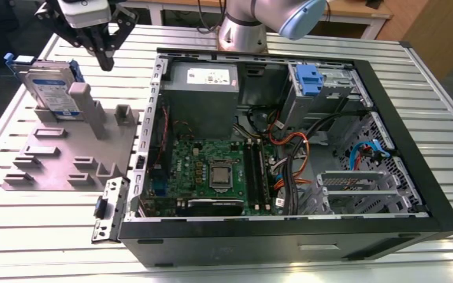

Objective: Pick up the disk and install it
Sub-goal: 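Reach for the disk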

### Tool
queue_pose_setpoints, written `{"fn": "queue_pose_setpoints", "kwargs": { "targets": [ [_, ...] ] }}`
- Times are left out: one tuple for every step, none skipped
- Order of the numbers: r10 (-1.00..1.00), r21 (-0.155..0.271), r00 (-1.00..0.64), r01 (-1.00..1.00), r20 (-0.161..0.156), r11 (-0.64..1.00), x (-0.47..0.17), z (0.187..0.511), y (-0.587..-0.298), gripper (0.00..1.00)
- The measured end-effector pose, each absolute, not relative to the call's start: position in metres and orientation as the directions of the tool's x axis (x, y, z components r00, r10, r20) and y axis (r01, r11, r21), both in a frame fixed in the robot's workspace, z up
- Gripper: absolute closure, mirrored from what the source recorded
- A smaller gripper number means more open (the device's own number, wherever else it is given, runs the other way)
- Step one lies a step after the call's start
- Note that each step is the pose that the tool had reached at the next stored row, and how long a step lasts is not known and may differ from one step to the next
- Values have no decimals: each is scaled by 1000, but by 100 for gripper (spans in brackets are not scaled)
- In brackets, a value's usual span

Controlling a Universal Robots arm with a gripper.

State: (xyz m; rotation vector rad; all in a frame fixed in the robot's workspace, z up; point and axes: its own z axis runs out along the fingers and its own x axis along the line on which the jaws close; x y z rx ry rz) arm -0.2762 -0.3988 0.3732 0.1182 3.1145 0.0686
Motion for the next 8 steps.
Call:
{"fn": "queue_pose_setpoints", "kwargs": {
  "targets": [
    [76,45,-997,75,-22,996,-276,373,-399,89],
    [76,45,-997,75,-22,996,-276,373,-399,89],
    [76,45,-997,75,-22,996,-277,373,-399,89],
    [76,45,-997,75,-22,996,-277,373,-399,89],
    [76,45,-997,75,-22,996,-277,373,-399,89],
    [76,45,-997,75,-22,996,-277,373,-399,89],
    [76,45,-997,75,-22,996,-277,373,-399,89],
    [76,45,-997,75,-22,996,-277,373,-399,89]
  ]
}}
